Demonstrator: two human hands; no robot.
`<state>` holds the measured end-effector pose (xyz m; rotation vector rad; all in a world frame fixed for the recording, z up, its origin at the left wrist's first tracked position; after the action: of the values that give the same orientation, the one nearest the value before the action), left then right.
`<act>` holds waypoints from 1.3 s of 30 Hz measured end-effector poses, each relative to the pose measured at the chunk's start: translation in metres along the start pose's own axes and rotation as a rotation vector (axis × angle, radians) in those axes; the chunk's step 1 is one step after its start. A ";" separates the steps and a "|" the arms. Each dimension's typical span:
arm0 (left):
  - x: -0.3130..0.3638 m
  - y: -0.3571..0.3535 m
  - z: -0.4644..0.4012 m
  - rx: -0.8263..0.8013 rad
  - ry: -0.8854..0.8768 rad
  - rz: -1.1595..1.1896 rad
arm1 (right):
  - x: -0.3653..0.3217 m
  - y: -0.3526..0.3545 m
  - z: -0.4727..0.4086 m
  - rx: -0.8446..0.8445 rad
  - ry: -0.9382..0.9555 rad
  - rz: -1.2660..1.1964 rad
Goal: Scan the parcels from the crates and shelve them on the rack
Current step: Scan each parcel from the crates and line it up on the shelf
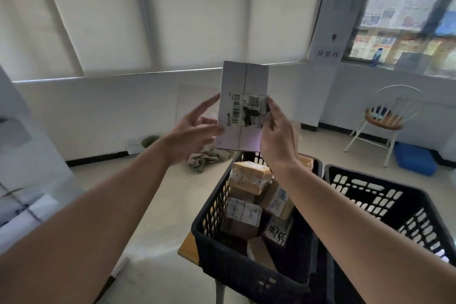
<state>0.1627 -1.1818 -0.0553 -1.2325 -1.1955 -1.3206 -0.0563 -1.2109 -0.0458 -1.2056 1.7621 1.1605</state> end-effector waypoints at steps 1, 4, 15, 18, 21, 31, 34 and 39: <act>0.002 0.001 0.007 0.036 -0.002 -0.001 | -0.003 0.000 0.000 -0.026 0.015 0.002; 0.011 -0.006 0.035 0.143 -0.032 0.006 | -0.016 0.002 0.007 -0.090 0.074 -0.034; 0.046 -0.038 0.209 0.738 -0.136 -0.174 | -0.071 -0.003 0.091 -0.411 0.249 -0.226; 0.054 -0.043 0.274 0.866 -0.139 -0.190 | -0.100 -0.009 0.133 -0.498 0.324 -0.263; 0.062 -0.048 0.341 0.987 -0.146 -0.216 | -0.131 -0.019 0.182 -0.583 0.384 -0.314; 0.078 -0.055 0.560 1.220 -0.064 -0.373 | -0.235 -0.052 0.370 -0.771 0.458 -0.496; 0.081 -0.052 0.623 1.220 -0.048 -0.448 | -0.266 -0.060 0.431 -0.832 0.443 -0.525; 0.076 -0.027 0.729 1.226 0.053 -0.536 | -0.319 -0.079 0.532 -0.914 0.459 -0.536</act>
<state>0.1927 -0.4539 0.0335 0.0147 -1.9127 -0.6539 0.1522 -0.6255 0.0264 -2.4544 1.0127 1.4551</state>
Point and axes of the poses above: each hand's wrist, its own z-axis away from the middle knuckle, its own y-axis out of the back of the hand, x = y × z, the point moved 7 cm from there along -z, towards the middle knuckle, and after that the axes turned 5 degrees about y, right-handed, at the moved point
